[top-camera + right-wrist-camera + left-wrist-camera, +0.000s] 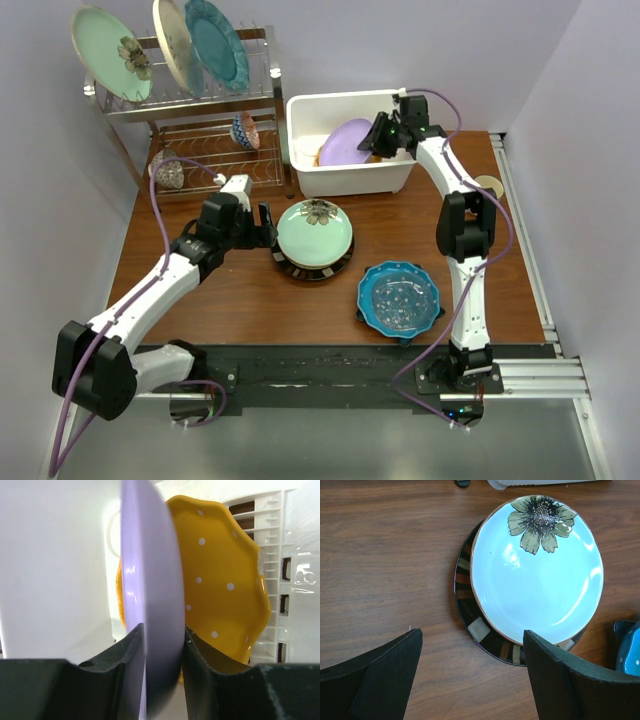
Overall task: Place the plates into the plastic bin on the countertop
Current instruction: Place the plate in the plastic bin.
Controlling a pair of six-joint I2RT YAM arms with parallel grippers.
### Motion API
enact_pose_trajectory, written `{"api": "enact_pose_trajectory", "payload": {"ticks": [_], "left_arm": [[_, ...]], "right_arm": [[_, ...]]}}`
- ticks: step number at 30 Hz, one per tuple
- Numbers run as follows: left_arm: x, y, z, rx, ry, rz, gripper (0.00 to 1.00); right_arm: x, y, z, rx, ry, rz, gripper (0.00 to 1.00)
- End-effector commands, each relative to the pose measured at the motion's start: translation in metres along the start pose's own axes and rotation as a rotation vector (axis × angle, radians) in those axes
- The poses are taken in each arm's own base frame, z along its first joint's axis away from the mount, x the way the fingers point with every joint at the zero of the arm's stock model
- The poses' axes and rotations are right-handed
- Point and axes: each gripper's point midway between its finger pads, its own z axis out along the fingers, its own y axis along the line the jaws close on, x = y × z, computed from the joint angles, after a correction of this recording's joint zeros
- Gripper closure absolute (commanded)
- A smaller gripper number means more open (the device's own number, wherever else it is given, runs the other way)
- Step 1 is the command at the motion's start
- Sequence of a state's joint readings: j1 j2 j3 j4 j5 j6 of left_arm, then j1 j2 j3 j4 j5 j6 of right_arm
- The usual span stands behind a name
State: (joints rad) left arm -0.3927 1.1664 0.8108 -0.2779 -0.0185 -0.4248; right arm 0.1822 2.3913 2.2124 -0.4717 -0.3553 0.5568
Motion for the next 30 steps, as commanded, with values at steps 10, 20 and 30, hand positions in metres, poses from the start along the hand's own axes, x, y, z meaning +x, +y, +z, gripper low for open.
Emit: {"api": "enact_pose_trajectory", "payload": {"ticks": [10, 20, 30], "left_arm": [[-0.008, -0.003, 0.002, 0.023, -0.031, 0.018, 0.14], [-0.008, -0.003, 0.001, 0.024, -0.033, 0.017, 0.14], [-0.009, -0.004, 0.000, 0.024, -0.033, 0.017, 0.14]], "right_arm": [[-0.024, -0.001, -0.033, 0.111, -0.040, -0.088, 0.26], [-0.041, 0.000, -0.071, 0.208, -0.081, -0.153, 0.20], [-0.056, 0.041, -0.111, 0.112, -0.143, -0.168, 0.20]]}}
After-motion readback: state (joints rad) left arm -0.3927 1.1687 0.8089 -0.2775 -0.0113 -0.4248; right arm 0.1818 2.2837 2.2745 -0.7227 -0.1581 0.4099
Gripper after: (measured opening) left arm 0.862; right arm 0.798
